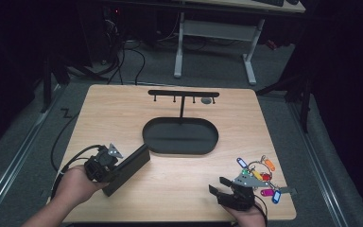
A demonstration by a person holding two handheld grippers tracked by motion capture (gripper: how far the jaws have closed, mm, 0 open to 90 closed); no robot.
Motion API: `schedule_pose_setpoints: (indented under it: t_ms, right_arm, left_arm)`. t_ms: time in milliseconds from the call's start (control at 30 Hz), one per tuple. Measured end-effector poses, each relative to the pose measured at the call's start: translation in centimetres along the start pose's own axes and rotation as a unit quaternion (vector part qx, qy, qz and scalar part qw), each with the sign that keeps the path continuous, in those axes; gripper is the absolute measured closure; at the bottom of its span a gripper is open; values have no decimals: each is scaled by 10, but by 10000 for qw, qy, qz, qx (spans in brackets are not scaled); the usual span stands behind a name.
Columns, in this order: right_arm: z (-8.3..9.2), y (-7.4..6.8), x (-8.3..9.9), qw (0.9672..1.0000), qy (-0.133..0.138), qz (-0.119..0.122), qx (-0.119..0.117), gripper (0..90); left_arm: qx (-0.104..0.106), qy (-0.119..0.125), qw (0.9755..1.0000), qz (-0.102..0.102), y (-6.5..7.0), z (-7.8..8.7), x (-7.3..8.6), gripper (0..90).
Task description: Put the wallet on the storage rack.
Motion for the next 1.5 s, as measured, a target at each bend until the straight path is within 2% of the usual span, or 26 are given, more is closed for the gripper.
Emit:
schedule_pose_setpoints:
  t_ms: [100,133,167,200,333,467,500,533,567,600,633,667,700,767,800,833,867,900,933,1100,1133,1200,1267,1333,1500]
  right_arm:
    - [0,1,0,10000,10,-33,-4,401]
    - [0,1,0,10000,13,-49,-9,401]
    - [0,0,0,10000,7,-48,-22,401]
    - [0,0,1,10000,-3,-52,-29,401]
    - [-1,0,1,10000,-21,-24,-50,402]
    - [-1,0,1,10000,-33,-36,-55,402]
    - [-1,0,1,10000,-30,-30,-59,402]
    - [-1,0,1,10000,-30,-30,-59,402]
    - [-1,0,1,10000,-31,-29,-63,402]
    - [-1,-1,1,10000,-29,-27,-66,402]
    - [-1,-1,1,10000,-17,-22,-63,402]
    - [-1,0,1,10000,-7,-23,-57,402]
    - [0,0,1,10000,-9,-38,-56,402]
    - [0,0,1,10000,-13,-54,-60,403]
    - [0,0,1,10000,-10,-66,-60,402]
    - [0,0,1,10000,-10,-66,-60,402]
    - [1,1,1,10000,3,-75,-47,402]
    - [1,1,1,10000,5,-75,-46,402]
    - [1,2,1,10000,15,-72,-42,402]
    - [2,2,2,10000,7,-78,-49,402]
    - [2,2,2,10000,10,-79,-52,403]
    - [3,2,2,10000,17,-74,-43,403]
    - [3,3,2,9999,20,-102,-36,402]
    - [4,3,2,9999,39,-99,-40,402]
    - [3,3,2,9999,38,-114,-47,402]
  left_arm:
    - [-41,-87,10000,-24,0,0,-1,747]
    - [-63,-124,9999,-74,1,1,-1,747]
    - [-127,-184,9995,-208,3,4,-3,749]
    - [-127,-184,9995,-208,3,4,-3,750]
    - [-320,-129,9968,-718,6,19,-13,752]
    - [-478,-72,9890,-1401,17,34,-27,754]
    - [-503,-51,9871,-1518,20,37,-31,754]
    - [-503,-51,9871,-1518,20,37,-31,754]
    - [-550,39,9838,-1705,25,40,-40,753]
    - [-544,81,9819,-1815,28,41,-45,753]
    - [-544,81,9819,-1815,28,41,-45,753]
    - [-537,206,9779,-2011,35,39,-54,753]
    - [-543,246,9764,-2078,37,38,-57,752]
    - [-539,363,9710,-2301,44,33,-67,753]
    - [-546,390,9696,-2355,46,31,-70,753]
    - [-546,390,9696,-2355,46,31,-70,753]
    - [-532,397,9660,-2498,52,25,-78,753]
    - [-533,387,9648,-2544,53,23,-81,753]
    - [-571,394,9623,-2631,55,21,-85,753]
    - [-574,383,9584,-2769,61,7,-105,754]
    - [-549,404,9585,-2770,63,5,-109,754]
    - [-569,459,9558,-2848,65,2,-116,754]
    - [-558,529,9565,-2813,67,-2,-123,754]
    - [-561,604,9557,-2826,68,-5,-129,754]
    - [-684,612,9488,-3023,66,-17,-138,753]
Point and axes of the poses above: each handheld gripper's, and its own axes: z roughly backward along the jaws, x roughly out of its underside, y roughly to its right, the point moved 10 cm from there along -z, roughly forward along the jaws, and after that the axes turned 11 degrees about z, right-handed, at the moved point
